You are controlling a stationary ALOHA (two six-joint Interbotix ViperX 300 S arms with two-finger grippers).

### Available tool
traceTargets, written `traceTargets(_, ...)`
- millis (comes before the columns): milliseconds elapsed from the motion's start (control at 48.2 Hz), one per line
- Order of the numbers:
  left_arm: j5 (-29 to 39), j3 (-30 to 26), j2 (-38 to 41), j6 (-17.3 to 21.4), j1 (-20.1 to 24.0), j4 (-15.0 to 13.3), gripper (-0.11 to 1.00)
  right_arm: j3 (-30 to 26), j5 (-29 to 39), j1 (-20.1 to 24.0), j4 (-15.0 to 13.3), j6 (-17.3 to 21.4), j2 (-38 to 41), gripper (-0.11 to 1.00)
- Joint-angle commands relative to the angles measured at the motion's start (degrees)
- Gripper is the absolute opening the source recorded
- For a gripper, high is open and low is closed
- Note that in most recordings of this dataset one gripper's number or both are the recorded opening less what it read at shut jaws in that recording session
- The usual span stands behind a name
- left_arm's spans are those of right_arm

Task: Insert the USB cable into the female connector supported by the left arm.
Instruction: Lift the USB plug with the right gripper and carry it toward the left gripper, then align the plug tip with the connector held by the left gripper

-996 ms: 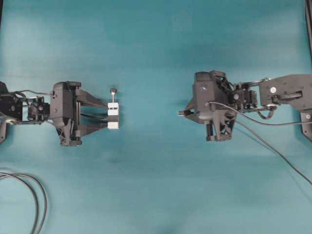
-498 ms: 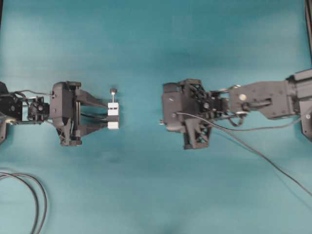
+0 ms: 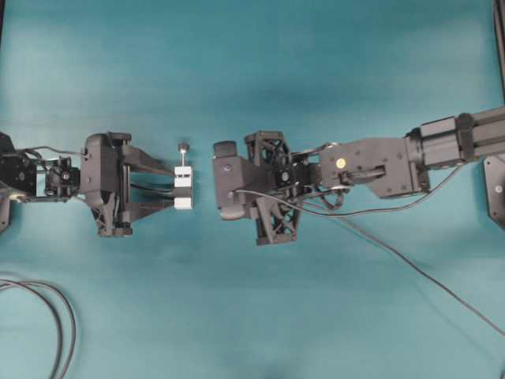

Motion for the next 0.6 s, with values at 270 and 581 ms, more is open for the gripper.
traceTargets(270,-3.3,-0.3,1.5,0.8,0.1,-0.1,0.76,-4.7,2.4,0.1,-5.8,4.3,2.0,0.22)
traceTargets(581,-4.0,-0.7,2.3,1.8,0.2,-0.1,0.76,-8.2,6.2,0.4,-20.2,18.4,4.0,0.22)
